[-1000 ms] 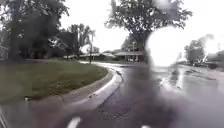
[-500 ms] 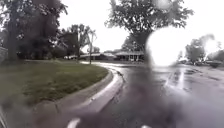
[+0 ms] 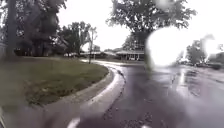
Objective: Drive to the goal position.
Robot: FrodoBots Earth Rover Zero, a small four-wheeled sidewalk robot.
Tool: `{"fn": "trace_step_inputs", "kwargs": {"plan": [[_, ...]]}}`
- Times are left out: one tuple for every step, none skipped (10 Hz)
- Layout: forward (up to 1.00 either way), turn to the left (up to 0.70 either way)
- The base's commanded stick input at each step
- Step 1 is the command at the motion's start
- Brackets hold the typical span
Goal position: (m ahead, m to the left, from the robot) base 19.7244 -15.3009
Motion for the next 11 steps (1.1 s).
{"fn": "trace_step_inputs", "kwargs": {"plan": [[0.5, -0.5], [0.5, -0.5], [0.5, -0.5], [0.5, -0.5], [0.5, -0.5], [0.5, -0.29], [0.5, 0.0], [0.5, 0.0], [0.5, 0.0], [0.5, 0.0], [0.5, 0.0]]}}
